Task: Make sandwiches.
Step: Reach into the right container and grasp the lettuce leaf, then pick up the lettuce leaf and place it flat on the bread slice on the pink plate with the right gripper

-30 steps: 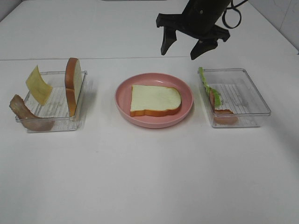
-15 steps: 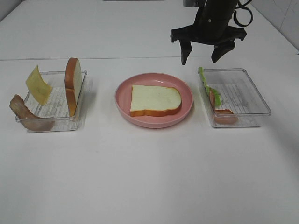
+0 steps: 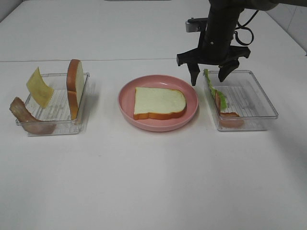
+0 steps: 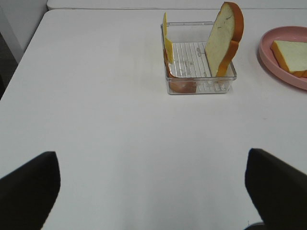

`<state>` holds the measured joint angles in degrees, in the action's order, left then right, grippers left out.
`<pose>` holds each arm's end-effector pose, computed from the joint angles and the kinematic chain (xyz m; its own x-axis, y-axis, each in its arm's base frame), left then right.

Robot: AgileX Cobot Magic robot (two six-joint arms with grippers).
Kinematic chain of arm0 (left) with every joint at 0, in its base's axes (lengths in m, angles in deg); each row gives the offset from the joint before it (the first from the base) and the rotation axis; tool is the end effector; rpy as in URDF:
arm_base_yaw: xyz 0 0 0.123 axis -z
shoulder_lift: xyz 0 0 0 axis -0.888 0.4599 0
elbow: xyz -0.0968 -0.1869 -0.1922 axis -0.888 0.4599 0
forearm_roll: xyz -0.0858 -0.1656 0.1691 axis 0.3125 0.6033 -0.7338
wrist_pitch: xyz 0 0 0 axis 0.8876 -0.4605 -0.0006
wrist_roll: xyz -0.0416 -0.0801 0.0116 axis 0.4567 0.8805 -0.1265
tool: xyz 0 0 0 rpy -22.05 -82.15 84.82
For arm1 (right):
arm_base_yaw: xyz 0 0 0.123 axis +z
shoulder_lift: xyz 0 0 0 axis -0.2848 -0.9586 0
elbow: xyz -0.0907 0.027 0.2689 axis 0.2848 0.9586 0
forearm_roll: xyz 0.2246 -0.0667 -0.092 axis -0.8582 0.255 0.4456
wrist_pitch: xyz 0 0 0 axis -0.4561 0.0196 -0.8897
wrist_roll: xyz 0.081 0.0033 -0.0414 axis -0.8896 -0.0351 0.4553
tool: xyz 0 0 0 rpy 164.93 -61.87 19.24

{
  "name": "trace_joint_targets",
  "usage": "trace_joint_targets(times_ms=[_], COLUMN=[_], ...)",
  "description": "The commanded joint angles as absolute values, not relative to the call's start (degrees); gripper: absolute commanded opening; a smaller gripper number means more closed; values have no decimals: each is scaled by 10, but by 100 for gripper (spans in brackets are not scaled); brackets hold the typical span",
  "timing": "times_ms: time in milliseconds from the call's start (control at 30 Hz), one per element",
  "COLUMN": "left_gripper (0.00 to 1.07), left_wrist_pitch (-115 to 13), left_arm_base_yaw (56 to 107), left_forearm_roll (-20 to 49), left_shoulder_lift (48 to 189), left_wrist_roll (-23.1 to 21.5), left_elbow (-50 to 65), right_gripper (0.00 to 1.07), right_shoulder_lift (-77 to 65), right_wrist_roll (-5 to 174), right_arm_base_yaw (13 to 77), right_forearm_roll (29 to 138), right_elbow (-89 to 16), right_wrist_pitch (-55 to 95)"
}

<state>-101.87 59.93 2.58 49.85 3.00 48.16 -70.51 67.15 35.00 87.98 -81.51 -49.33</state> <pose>-0.0081 -0.0040 0.2795 -0.4551 -0.0431 -0.8894 -0.0208 0.9991 -0.0378 0.4599 0.1469 0.1665 -0.9794 -0.1259 -0.1579 -0.1211 0.9919 -0.0393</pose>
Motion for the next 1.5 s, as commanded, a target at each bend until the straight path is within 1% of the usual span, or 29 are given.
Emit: trace_joint_targets(times_ms=[33, 133, 167, 200, 233, 267, 300, 333, 367, 400, 433, 467, 500, 733, 1100, 1367, 1400, 1433, 1467, 1500], left_gripper=[102, 102, 102, 102, 102, 102, 102, 102, 102, 102, 102, 102, 102, 102, 102, 102, 102, 102, 102, 102], left_wrist_pitch=[-1015, -1015, -1015, -1015, -1015, -1015, -1015, -1015, -1015, -1015, -1015, -1015, -1015, -1015, -1015, -1015, -1015, -1015, -1015, -1015], left_arm_base_yaw=[602, 602, 602, 602, 602, 602, 602, 602, 602, 602, 602, 602, 602, 602, 602, 602, 602, 602, 602, 602], left_forearm_roll=[27, 27, 27, 27, 27, 27, 27, 27, 27, 27, 27, 27, 27, 26, 26, 26, 26, 25, 25, 25], left_shoulder_lift=[491, 491, 491, 491, 491, 491, 491, 491, 491, 491, 491, 491, 491, 491, 491, 491, 491, 491, 491, 491], left_wrist_roll=[30, 30, 30, 30, 30, 30, 30, 30, 30, 30, 30, 30, 30, 30, 30, 30, 30, 30, 30, 30], left_elbow=[482, 482, 482, 482, 482, 482, 482, 482, 482, 482, 482, 482, 482, 482, 482, 482, 482, 482, 482, 482], right_gripper=[66, 62, 57, 57, 47, 42, 42, 26, 17, 17, 3, 3, 0, 0, 0, 0, 0, 0, 0, 0], right_shoulder_lift=[-710, -710, -710, -710, -710, -710, -710, -710, -710, -710, -710, -710, -710, -710, -664, -603, -594, -584, -584, -577], right_wrist_roll=[668, 668, 667, 667, 663, 663, 663, 663, 663, 663, 664, 664, 664, 668, 674, 683, 690, 711, 711, 723], right_arm_base_yaw=[349, 349, 349, 349, 349, 349, 349, 349, 349, 349, 349, 349, 349, 349, 349, 349, 349, 349, 349, 349], right_forearm_roll=[893, 897, 897, 897, 898, 898, 898, 898, 901, 901, 911, 911, 922, 924, 898, 841, 826, 787, 787, 763], right_elbow=[-819, -819, -820, -820, -820, -820, -820, -820, -820, -820, -820, -820, -820, -823, -823, -820, -817, -807, -807, -801], right_wrist_pitch=[-501, -501, -501, -501, -501, -501, -501, -501, -501, -501, -501, -501, -501, -501, -521, -515, -511, -495, -495, -486])
